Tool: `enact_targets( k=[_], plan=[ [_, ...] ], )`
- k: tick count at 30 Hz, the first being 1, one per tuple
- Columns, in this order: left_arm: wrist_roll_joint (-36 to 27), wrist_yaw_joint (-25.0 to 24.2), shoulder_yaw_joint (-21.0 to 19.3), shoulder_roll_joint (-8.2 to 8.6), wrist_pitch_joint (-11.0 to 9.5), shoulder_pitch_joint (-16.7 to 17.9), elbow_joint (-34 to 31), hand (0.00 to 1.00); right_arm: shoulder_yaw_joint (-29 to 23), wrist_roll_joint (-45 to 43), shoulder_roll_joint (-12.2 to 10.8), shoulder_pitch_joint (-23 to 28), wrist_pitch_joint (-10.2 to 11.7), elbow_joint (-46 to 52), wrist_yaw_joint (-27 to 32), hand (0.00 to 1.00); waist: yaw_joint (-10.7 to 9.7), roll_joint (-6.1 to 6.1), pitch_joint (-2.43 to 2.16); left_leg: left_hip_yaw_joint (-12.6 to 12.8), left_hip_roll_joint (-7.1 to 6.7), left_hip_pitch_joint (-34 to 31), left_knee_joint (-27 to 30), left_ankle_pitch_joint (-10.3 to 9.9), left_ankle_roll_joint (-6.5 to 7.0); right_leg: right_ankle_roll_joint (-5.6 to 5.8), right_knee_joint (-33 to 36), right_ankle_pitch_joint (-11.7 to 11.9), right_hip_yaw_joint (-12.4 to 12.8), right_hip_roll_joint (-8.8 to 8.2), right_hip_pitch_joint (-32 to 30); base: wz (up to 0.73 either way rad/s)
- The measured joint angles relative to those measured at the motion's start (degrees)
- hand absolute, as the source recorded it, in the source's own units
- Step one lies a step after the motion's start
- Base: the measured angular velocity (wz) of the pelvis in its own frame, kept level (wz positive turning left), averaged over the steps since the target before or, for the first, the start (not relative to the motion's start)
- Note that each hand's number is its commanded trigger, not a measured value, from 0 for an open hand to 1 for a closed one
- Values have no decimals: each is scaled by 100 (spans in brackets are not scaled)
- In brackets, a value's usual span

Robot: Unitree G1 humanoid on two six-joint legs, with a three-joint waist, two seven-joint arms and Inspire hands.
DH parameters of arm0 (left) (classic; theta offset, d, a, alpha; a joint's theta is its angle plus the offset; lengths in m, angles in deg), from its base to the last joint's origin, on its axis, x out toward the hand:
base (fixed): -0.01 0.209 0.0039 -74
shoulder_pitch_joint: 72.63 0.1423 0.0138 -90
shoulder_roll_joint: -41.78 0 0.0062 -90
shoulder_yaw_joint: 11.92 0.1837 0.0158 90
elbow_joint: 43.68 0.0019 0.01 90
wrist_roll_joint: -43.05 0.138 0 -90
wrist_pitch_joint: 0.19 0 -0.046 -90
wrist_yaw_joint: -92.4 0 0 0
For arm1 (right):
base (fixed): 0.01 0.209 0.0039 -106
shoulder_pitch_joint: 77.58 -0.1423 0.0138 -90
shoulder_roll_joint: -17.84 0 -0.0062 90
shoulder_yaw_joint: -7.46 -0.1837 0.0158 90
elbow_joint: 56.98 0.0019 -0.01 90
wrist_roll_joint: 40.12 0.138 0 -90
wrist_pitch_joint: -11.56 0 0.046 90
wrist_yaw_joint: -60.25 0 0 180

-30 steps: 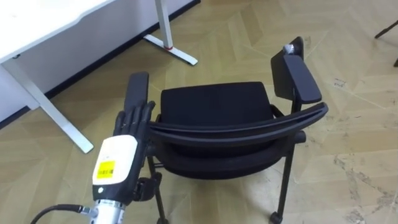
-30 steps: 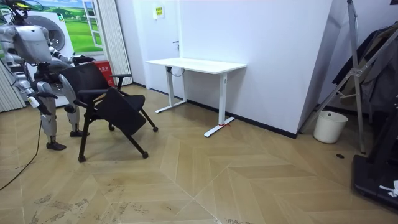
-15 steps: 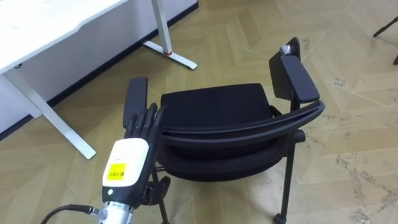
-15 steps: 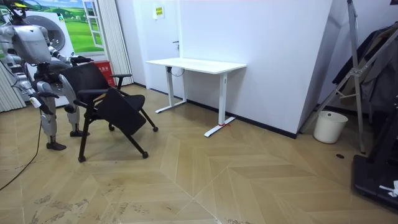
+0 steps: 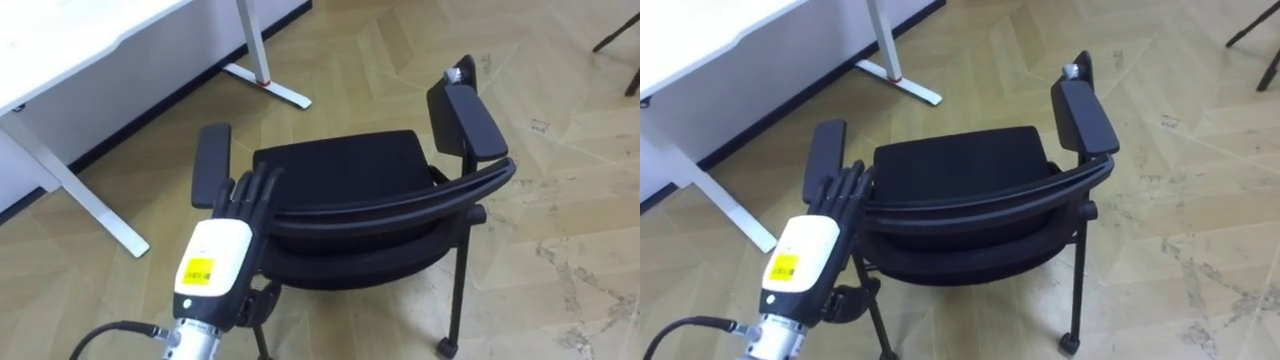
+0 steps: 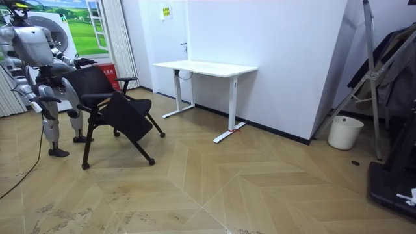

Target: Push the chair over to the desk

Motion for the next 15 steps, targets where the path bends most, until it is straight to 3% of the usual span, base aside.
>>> enact_targets(
  k=[5,8,15],
  plan=[
    [-1,-219,3,-137,-2,-19,-295,0,-39,158,16,13,0,-2,-96,0,-96,81,10,25,-1,31,-67,0,0,0,-1,0,8,-1,-9,-4],
    [-3,-337,3,-288,-5,-91,-414,0,-101,155,17,18,0,-14,-92,0,-154,140,-9,24,-1,31,-83,0,0,0,-4,0,1,-1,-13,0],
    [-1,-547,3,-318,1,-128,-418,0,-133,159,29,18,5,-130,-89,0,-175,143,-15,24,-8,40,-96,0,0,0,-4,0,21,-7,-22,0]
  ],
)
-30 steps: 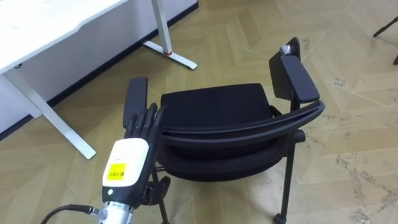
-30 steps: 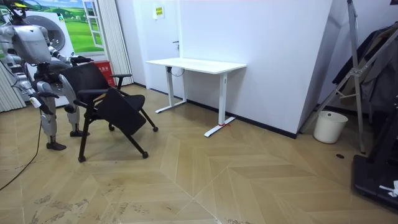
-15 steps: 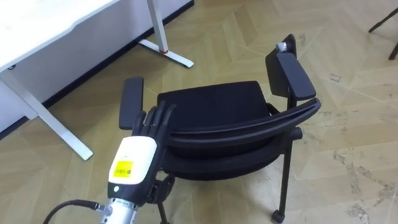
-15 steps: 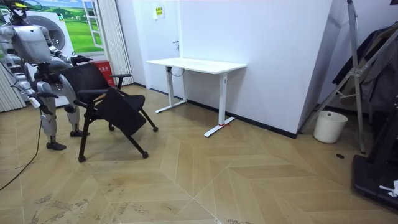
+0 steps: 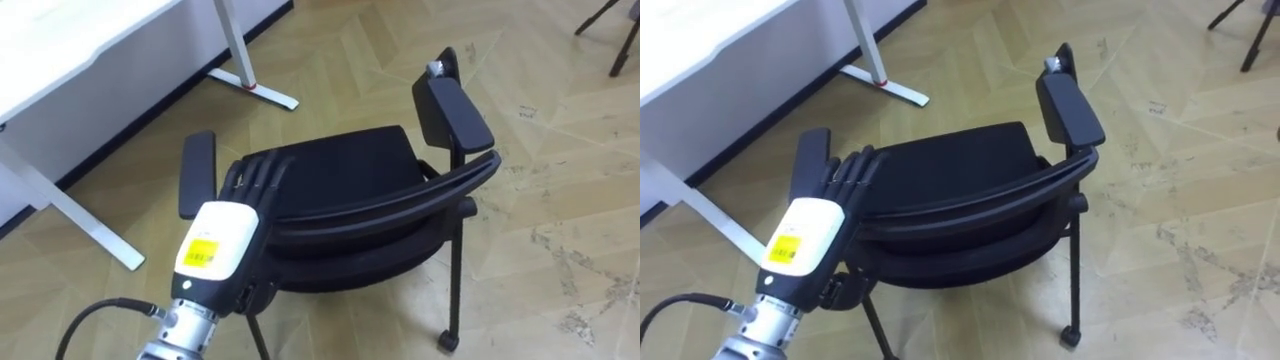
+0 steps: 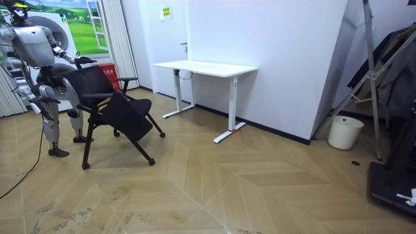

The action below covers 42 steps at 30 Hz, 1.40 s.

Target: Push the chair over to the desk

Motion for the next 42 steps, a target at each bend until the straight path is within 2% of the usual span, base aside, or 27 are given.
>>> enact_targets(
  k=[5,10,16,21,26,31,34,36,42],
  plan=[
    [16,-48,0,-102,8,-3,-199,0,0,-1,1,-11,5,-40,8,0,-16,9,-6,3,1,15,-1,0,0,0,0,0,27,0,2,0],
    [17,-51,0,-111,20,-4,-247,0,-8,-11,5,1,4,-50,17,0,-37,58,-31,6,3,24,2,0,0,0,0,0,33,0,9,0],
    [18,-58,0,-117,79,6,-246,0,-162,-32,28,52,-1,-50,24,0,-128,80,-19,9,6,39,-8,5,-5,0,2,0,39,2,21,-1],
    [14,-57,-2,-118,84,6,-244,0,-455,-57,53,71,-2,-49,132,0,-132,48,1,146,21,127,-120,13,-9,0,3,0,182,4,-3,-13],
    [9,-68,-7,-118,88,4,-238,0,-463,-164,58,73,0,-28,139,0,-124,-9,30,195,24,121,-152,13,-10,0,4,0,261,2,-61,-9],
    [-5,-191,-8,-99,90,-16,-192,0,-462,-237,60,80,12,-6,137,0,-128,-5,27,283,28,169,-175,13,-10,0,0,0,351,-5,-64,-10],
    [-242,-242,-2,-84,36,-191,181,0,-444,-230,93,108,27,63,160,0,-134,19,27,307,37,224,-208,13,-10,0,2,0,451,0,-53,-13],
    [-469,-402,-2,-89,112,-378,565,0,-413,-216,120,116,30,116,162,0,-159,23,28,324,45,250,-208,13,-10,-1,4,0,505,5,-58,-16],
    [-677,-730,-6,-126,214,-537,645,0,-408,-203,155,196,10,159,138,0,-288,31,29,337,48,362,-246,13,-10,-2,17,3,522,11,29,-1]
  ],
)
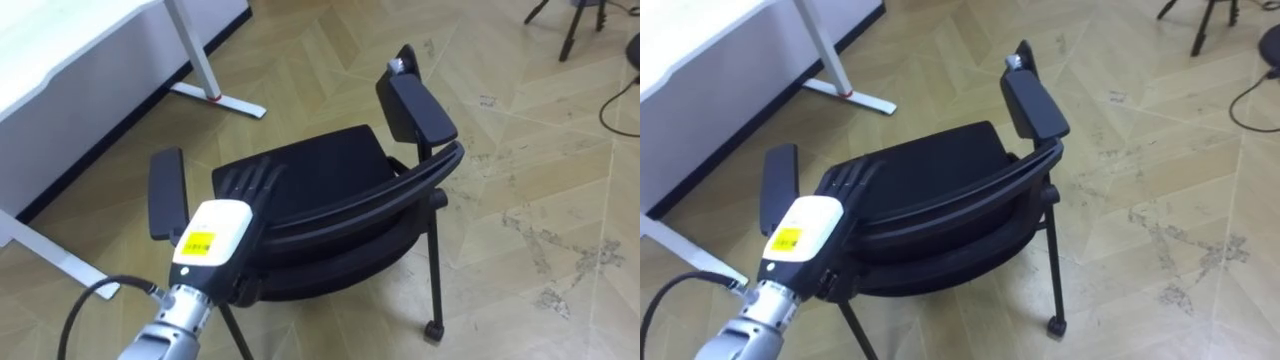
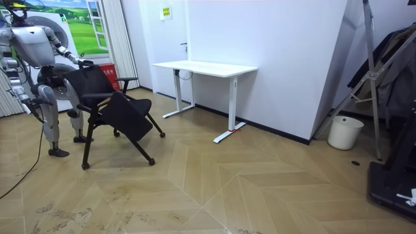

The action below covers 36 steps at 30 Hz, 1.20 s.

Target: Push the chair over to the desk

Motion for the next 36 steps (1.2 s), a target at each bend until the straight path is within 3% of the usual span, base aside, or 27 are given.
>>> enact_targets(
  k=[5,8,14,15,16,17,29,36],
  plan=[
    [-31,-258,-1,3,37,-211,236,0,-88,-69,25,33,-7,27,17,0,0,124,11,88,54,39,-21,-1,-2,-11,2,63,55,43,2,-7],
    [-386,-527,-34,1,48,-347,346,0,-114,-70,89,32,-15,43,21,0,-9,214,-2,107,56,49,-25,8,-12,-11,15,66,80,47,-2,-5],
    [-676,-939,-129,-29,119,-435,275,0,-111,-90,179,-19,-23,48,19,0,-15,203,-3,129,59,52,-17,18,-20,-16,-15,68,114,50,-5,0],
    [-676,-983,-130,-62,121,-442,252,50,-111,-102,188,-23,-22,49,19,0,-13,192,-6,133,57,51,-15,18,-20,-14,-19,67,117,48,-5,0],
    [-676,-1023,-130,-80,126,-445,239,82,-111,-107,189,-24,-22,49,19,0,-13,187,-5,135,58,51,-14,18,-20,-14,-21,67,119,48,-5,0],
    [-673,-1070,-130,-106,127,-464,229,100,-108,-119,189,-25,-22,50,19,0,-13,178,-1,135,58,51,-12,18,-20,-14,-24,67,122,48,-5,0],
    [-669,-1805,-131,-256,309,-785,228,100,-101,-511,191,-61,-16,76,63,0,-7,187,5,164,57,43,-13,18,-20,-14,-103,65,151,45,-8,0],
    [-660,-1865,-131,-259,427,-802,152,100,-140,-511,207,-50,-11,68,36,0,-55,230,-11,150,57,-28,-5,18,-21,-18,-96,68,135,48,-53,1]
  ],
)
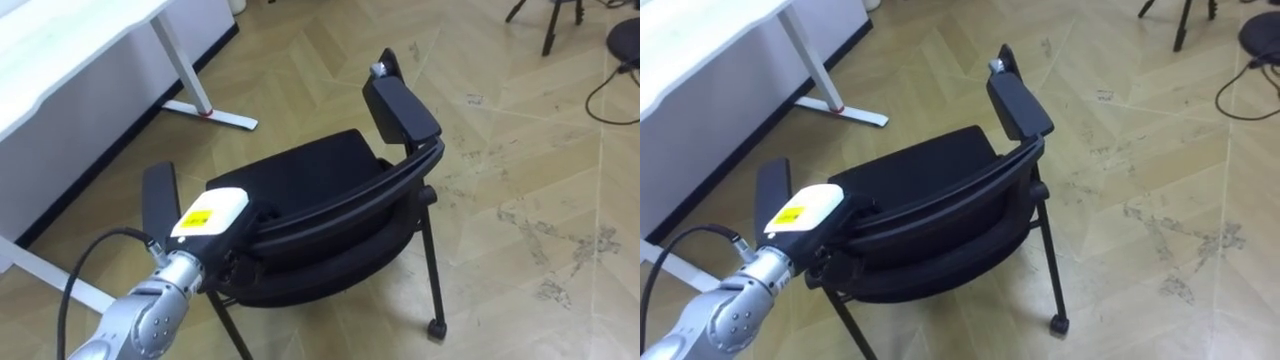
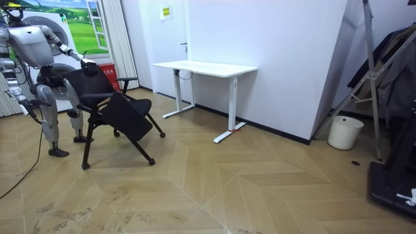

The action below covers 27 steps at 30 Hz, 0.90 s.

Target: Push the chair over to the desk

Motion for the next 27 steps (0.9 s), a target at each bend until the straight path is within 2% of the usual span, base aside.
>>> enact_targets(
  k=[7,16,22,27],
  plan=[
    [7,49,0,0,66,0,-30,100,-144,21,9,-4,-1,-70,-150,0,-70,4,-3,-30,1,-38,3,0,0,-4,40,4,-25,2,-38,1],
    [15,37,-64,-15,87,-11,-28,100,-141,152,15,76,-47,-122,-396,0,-96,-61,15,-17,5,-59,-3,0,1,-3,94,3,17,3,-116,-2],
    [4,59,-97,-82,75,-11,-20,100,-328,413,188,340,-59,-457,-444,0,-129,-76,30,74,20,-61,9,0,1,-2,93,3,120,9,-152,-5],
    [-134,62,-235,-239,110,-10,-23,100,-1327,919,253,935,-146,-509,-274,0,-419,-75,32,61,28,-228,96,-10,12,6,107,-3,133,19,-279,1]
  ],
)
